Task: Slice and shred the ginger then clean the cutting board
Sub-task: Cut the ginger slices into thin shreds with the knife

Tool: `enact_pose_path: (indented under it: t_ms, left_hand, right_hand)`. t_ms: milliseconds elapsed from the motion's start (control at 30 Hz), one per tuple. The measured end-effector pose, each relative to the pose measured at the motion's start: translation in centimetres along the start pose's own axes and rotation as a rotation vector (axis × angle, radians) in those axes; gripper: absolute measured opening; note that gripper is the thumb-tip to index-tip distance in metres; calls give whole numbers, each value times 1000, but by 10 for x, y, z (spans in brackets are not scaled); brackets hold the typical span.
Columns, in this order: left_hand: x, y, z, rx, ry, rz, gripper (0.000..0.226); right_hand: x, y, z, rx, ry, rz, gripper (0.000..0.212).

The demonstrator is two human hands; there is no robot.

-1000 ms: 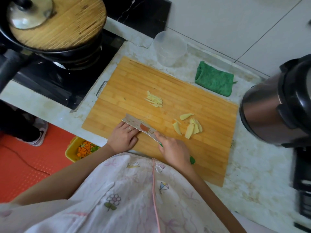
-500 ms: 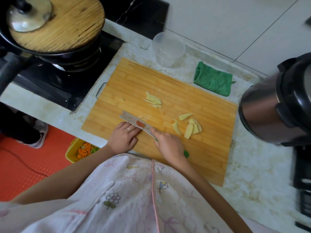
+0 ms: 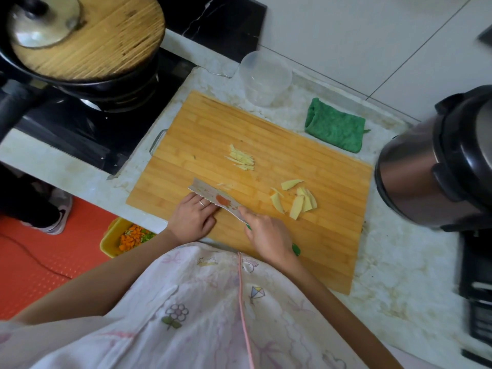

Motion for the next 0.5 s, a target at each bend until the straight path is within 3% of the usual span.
enact_pose_path:
  t_ms: [500]
  left_hand:
    - [0,2,1,-21,-6,-14,30]
  right_hand:
    - [3,3,-7,2,-7,17,46]
Point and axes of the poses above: each hand's wrist, its own z-axis towards the middle knuckle, its own y-axis out of the back of the hand, x = y × z, the point moved 6 cm from there along z, towards the middle knuckle, and after that the axes turned 11 degrees about z, right-handed, at the moved point
